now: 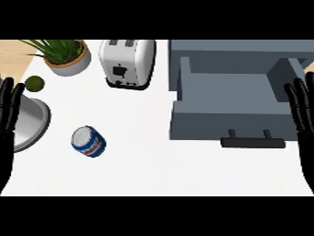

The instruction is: Pick up the can, place it into the drawer and close the drawer

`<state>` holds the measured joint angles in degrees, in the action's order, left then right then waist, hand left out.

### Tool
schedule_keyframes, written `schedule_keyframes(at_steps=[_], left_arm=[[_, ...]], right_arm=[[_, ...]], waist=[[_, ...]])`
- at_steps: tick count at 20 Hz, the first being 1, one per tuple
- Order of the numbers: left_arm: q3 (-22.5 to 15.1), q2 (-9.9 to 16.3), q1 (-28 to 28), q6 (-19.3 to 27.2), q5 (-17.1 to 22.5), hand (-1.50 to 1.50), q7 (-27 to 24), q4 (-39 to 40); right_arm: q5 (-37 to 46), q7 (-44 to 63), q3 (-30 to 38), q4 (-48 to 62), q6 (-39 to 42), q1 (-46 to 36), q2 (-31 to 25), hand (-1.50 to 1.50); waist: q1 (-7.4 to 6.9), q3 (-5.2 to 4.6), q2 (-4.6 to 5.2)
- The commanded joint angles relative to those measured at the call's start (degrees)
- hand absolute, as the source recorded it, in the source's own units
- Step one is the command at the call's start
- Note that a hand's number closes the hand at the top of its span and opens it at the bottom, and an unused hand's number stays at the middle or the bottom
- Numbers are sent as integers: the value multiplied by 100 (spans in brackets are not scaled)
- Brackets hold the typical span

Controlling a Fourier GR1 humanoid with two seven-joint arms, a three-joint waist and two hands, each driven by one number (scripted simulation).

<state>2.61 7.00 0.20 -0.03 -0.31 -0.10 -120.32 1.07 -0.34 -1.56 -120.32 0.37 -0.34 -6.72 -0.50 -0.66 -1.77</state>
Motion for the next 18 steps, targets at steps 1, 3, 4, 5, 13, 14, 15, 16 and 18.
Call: schedule_keyframes(at_steps=[1,3,4,5,13,14,15,16,18], left_arm=[[-251,125,-122,-698,641,-150,-231,132],[-880,340,-307,-1762,1565,-150,-154,-16],[-1083,471,-341,-2219,1859,-150,-304,-18],[-1415,509,-437,-2585,2110,-150,-291,-15],[-956,2752,92,-5287,3628,-150,-181,972],[-733,3039,127,-5556,3901,-150,-220,1142],[-329,3394,-31,-5871,4125,-150,-364,1410],[-379,3367,-38,-6133,4038,-150,-452,1656],[-31,3660,-47,-6640,4365,-150,-677,2124]], right_arm=[[88,-16,-114,-454,50,224,-31,-150],[-12,-36,-71,-90,0,-41,56,-150],[-17,-32,-23,-72,-36,-78,65,-150],[-6,-139,-107,-4,5,-66,93,-150],[-92,913,248,413,-264,499,106,-150],[-123,962,369,417,-243,494,21,-150],[-255,1079,444,183,-194,529,-36,-150],[-62,1078,207,168,-268,643,101,-150],[-201,960,293,-86,-144,1055,68,-150]], waist=[[127,60,159],[224,45,170],[316,27,183],[449,28,218],[147,53,220],[116,57,209],[150,56,201],[110,59,189],[119,61,179]])
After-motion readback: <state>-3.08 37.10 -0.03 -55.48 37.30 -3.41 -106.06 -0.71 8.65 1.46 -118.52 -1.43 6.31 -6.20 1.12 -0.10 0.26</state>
